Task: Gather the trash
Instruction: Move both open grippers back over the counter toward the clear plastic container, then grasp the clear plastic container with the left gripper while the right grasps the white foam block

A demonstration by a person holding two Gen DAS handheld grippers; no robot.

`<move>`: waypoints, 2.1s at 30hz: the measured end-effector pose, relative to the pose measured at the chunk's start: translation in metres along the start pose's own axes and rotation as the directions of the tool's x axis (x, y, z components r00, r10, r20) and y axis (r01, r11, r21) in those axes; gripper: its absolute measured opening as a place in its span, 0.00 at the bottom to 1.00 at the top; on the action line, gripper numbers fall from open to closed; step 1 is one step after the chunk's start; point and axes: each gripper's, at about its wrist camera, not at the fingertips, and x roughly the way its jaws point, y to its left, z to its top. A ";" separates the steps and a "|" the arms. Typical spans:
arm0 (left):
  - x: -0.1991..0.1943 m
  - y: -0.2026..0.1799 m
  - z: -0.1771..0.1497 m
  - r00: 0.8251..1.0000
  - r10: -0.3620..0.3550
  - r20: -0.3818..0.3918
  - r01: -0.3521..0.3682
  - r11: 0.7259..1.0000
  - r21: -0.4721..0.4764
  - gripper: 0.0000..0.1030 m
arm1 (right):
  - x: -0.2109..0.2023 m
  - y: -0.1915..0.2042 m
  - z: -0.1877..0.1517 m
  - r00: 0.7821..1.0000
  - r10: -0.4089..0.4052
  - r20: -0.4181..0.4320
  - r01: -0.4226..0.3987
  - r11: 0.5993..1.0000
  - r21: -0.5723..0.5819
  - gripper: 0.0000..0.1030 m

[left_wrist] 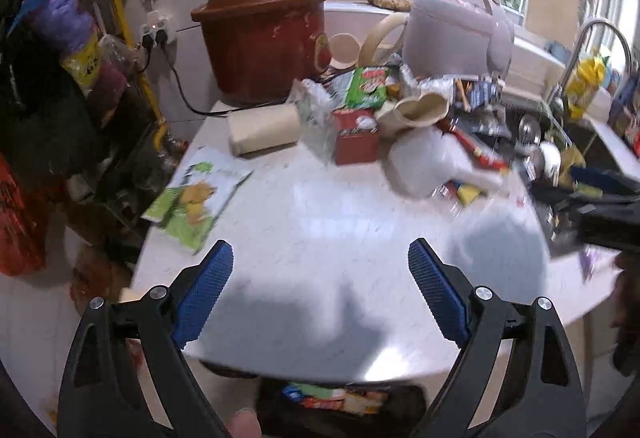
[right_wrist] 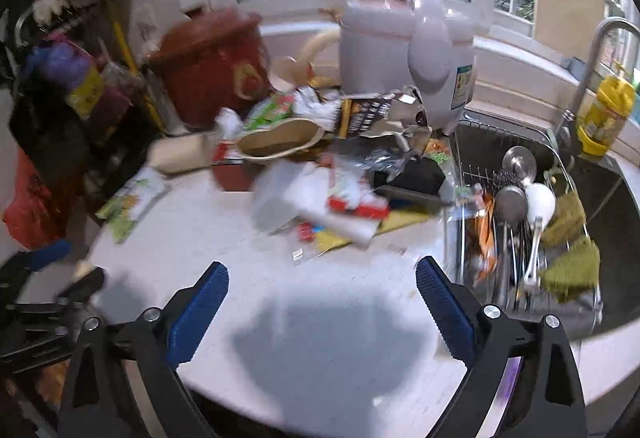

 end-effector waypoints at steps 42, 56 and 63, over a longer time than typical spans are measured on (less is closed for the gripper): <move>0.080 -0.055 0.021 1.000 0.023 0.006 -0.023 0.980 0.197 0.85 | 0.030 -0.021 0.013 0.984 0.155 -0.087 -0.156 0.988 0.005 0.30; 0.106 -0.075 0.006 0.997 0.041 -0.061 -0.026 0.972 0.231 0.85 | -0.001 -0.020 0.000 0.984 0.170 -0.059 -0.171 0.985 -0.023 0.24; 0.119 -0.046 0.004 0.993 0.055 -0.109 -0.042 0.992 0.115 0.75 | -0.008 -0.017 0.000 0.988 0.151 -0.040 -0.153 0.987 -0.055 0.21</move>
